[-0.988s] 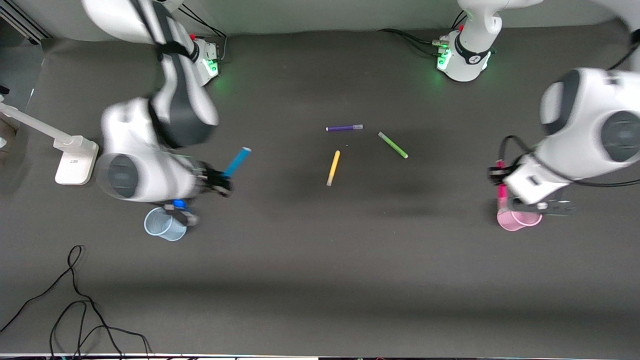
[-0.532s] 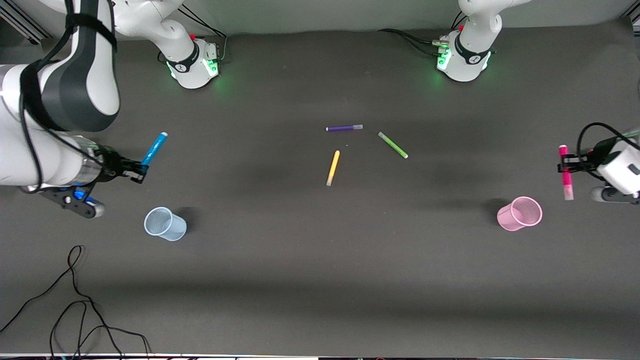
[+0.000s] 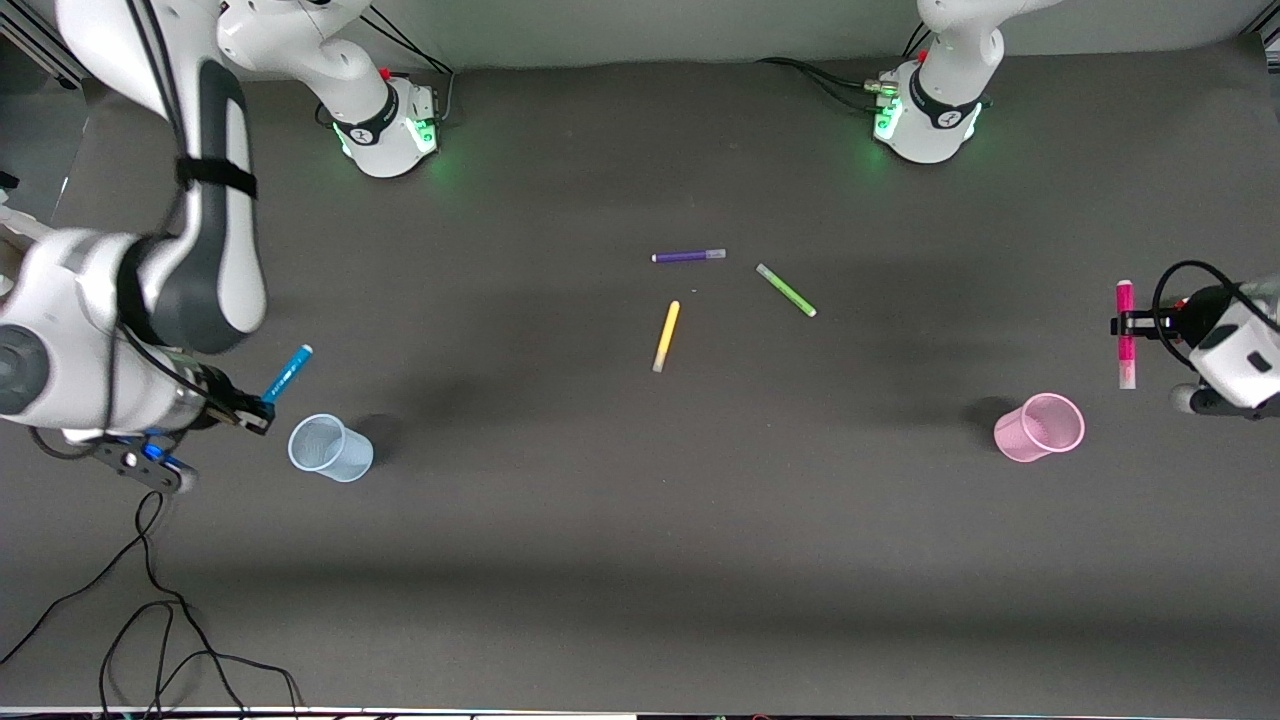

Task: Place pink and blue markers in matching cups

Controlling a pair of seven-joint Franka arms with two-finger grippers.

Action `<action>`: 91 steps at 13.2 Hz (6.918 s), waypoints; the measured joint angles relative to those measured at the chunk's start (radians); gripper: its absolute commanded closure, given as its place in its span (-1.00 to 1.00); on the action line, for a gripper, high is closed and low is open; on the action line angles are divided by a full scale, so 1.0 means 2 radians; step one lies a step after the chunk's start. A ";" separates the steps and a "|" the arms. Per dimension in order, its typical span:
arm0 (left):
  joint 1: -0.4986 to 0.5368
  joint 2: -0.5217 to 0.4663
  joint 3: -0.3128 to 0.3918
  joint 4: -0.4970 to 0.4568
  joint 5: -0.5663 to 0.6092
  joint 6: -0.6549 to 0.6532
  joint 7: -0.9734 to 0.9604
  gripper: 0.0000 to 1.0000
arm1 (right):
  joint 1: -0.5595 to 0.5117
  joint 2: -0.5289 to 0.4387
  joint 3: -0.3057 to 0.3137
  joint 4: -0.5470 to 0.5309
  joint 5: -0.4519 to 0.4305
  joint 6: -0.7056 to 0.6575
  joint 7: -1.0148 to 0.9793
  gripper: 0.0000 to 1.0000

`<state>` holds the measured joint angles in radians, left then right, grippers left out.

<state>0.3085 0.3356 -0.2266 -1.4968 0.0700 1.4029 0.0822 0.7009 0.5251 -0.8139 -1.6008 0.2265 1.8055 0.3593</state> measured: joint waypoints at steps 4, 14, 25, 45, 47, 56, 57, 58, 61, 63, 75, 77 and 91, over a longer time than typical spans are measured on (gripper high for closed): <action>-0.007 0.097 -0.001 0.077 0.017 -0.052 -0.025 1.00 | -0.012 0.052 0.001 0.000 0.004 0.069 0.000 1.00; -0.019 0.222 -0.001 0.142 0.038 -0.057 -0.049 1.00 | -0.042 0.096 0.004 0.023 0.071 0.118 0.018 1.00; -0.021 0.256 -0.001 0.155 0.047 -0.008 -0.061 -1.00 | -0.037 0.107 0.004 0.021 0.058 0.157 0.173 1.00; -0.034 -0.041 -0.018 0.004 0.026 0.032 -0.053 -1.00 | 0.016 0.107 -0.004 -0.004 -0.059 0.128 0.354 -0.99; -0.033 -0.082 -0.013 -0.040 0.009 0.066 -0.039 -1.00 | 0.016 0.106 -0.006 -0.003 -0.059 0.126 0.354 -0.99; -0.183 -0.167 0.123 -0.087 -0.029 0.087 -0.024 -1.00 | 0.020 -0.035 -0.020 0.004 -0.063 -0.017 0.170 -0.99; -0.183 -0.169 0.123 -0.087 -0.030 0.087 -0.024 -1.00 | 0.019 -0.064 -0.022 0.002 -0.063 -0.034 0.127 -0.99; -0.183 -0.169 0.124 -0.086 -0.031 0.086 -0.024 -1.00 | 0.018 -0.097 -0.022 -0.005 -0.063 -0.048 0.079 -0.99; -0.183 -0.169 0.125 -0.085 -0.031 0.083 -0.024 -1.00 | 0.016 -0.192 -0.023 -0.043 -0.063 -0.081 -0.032 -0.99; -0.184 -0.169 0.125 -0.085 -0.032 0.082 -0.024 -1.00 | 0.016 -0.231 -0.021 -0.059 -0.063 -0.104 -0.085 -1.00; -0.188 -0.169 0.124 -0.082 -0.032 0.071 -0.024 -1.00 | -0.130 -0.249 0.140 -0.036 -0.063 -0.168 -0.126 -0.99; -0.188 -0.169 0.124 -0.080 -0.032 0.070 -0.024 -1.00 | -0.216 -0.253 0.216 -0.036 -0.063 -0.171 -0.164 -0.99; -0.188 -0.169 0.125 -0.077 -0.031 0.070 -0.024 -1.00 | -0.299 -0.316 0.394 -0.083 -0.113 -0.166 -0.160 -0.99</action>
<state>-0.0671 -0.0029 0.0233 -1.6502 0.0071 1.5434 0.0344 0.1037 -0.1075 -0.0260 -1.7663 0.0003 1.4726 0.0386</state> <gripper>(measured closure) 0.000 0.000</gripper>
